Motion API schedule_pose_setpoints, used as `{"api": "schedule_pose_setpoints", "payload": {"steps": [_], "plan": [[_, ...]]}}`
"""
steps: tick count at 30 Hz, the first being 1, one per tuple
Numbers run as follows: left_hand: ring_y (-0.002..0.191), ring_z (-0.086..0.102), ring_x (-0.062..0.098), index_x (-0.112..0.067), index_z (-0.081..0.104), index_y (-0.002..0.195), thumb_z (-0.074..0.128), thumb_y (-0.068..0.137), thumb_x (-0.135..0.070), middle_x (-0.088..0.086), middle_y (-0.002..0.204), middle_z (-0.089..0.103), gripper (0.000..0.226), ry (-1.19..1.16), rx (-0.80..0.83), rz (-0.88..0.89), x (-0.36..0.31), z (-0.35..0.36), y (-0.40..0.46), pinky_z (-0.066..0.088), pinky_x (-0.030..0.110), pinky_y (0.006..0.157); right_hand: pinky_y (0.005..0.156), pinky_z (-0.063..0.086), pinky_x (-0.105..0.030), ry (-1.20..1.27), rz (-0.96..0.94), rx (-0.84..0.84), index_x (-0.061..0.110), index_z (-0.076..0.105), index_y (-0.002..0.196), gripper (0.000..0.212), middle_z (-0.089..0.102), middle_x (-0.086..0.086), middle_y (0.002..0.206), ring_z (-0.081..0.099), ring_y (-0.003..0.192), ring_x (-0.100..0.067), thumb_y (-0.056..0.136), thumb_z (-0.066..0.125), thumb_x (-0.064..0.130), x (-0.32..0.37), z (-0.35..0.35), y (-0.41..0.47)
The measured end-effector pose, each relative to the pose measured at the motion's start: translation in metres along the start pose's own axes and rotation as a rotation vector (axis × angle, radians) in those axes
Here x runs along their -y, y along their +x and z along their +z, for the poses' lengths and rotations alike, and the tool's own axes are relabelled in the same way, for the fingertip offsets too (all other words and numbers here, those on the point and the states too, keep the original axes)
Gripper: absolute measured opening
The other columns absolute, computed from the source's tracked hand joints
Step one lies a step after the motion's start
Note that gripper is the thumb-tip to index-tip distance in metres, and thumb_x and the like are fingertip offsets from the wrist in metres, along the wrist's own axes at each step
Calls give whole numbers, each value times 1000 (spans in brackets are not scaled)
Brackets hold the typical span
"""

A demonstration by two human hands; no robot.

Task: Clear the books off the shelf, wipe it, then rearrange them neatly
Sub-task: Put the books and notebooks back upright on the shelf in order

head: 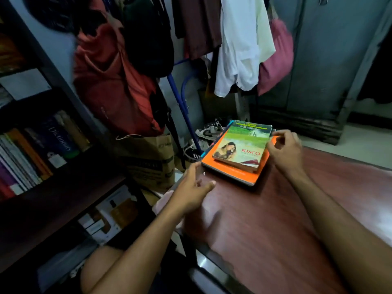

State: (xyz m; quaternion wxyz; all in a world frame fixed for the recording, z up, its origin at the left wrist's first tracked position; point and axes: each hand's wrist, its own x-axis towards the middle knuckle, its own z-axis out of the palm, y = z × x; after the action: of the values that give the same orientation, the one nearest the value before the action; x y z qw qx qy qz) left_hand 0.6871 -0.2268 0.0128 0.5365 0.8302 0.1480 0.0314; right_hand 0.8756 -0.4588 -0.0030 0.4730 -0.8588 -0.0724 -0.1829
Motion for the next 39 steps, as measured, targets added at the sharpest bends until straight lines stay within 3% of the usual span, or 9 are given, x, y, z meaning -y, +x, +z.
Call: {"api": "schedule_pose_setpoints", "payload": {"steps": [3,8,10,15,20,24,29,33,39], "plan": [[124,56,16,-34,24,154,74,93,-27,-8,146,41,80,-200,-73,-109,-6,12,24,54,44,101,104,39,-44,-310,-11,201,18,60,128,51,55,-13,129,49,122,-36,85,70,43,7,15,54],[110,68,19,-25,42,131,70,97,-20,8,127,64,45,-579,-141,-288,-14,50,50,62,43,86,98,46,-38,-502,-55,643,12,55,136,80,57,-17,137,55,123,-34,84,56,73,14,49,118],[108,70,18,-23,41,138,71,95,-19,4,125,67,52,-616,-190,-285,-14,60,56,63,39,79,88,45,-35,-499,-92,655,8,59,130,72,61,-17,132,59,118,-33,90,54,68,10,58,125],[97,73,18,-28,49,115,79,86,-22,1,112,72,42,-711,-323,-331,-13,71,64,63,40,75,82,47,-38,-511,-143,621,11,64,116,66,67,-17,119,63,108,-34,91,52,71,11,53,107],[93,75,25,-34,42,108,89,43,-51,4,108,75,82,-750,-449,-335,1,68,51,61,53,86,83,47,-41,-659,-226,517,9,68,105,71,68,-17,111,59,107,-35,89,46,75,24,41,57],[88,76,27,-25,30,125,101,42,-43,9,109,73,111,-810,-498,-350,2,48,17,63,52,79,96,46,-42,-624,-193,526,3,60,122,77,60,-20,127,55,118,-36,92,44,72,43,43,7],[73,75,14,-11,39,127,85,72,8,11,104,70,74,-861,-573,-229,16,4,-38,62,33,58,101,43,-46,-635,-214,539,2,54,134,83,52,-19,136,45,128,-37,92,40,73,77,51,-53],[94,74,35,-5,48,127,80,74,10,22,115,72,63,-934,-557,-183,35,-45,-78,63,50,73,106,37,-51,-575,-208,611,9,50,136,90,45,-17,144,40,133,-38,86,37,83,106,68,-92],[89,74,33,-2,63,115,74,71,3,23,109,74,46,-853,-709,-22,58,-135,-174,63,43,76,99,44,-42,-88,-268,799,16,49,122,76,43,-5,121,52,122,-31,77,60,76,178,134,-164]]}}
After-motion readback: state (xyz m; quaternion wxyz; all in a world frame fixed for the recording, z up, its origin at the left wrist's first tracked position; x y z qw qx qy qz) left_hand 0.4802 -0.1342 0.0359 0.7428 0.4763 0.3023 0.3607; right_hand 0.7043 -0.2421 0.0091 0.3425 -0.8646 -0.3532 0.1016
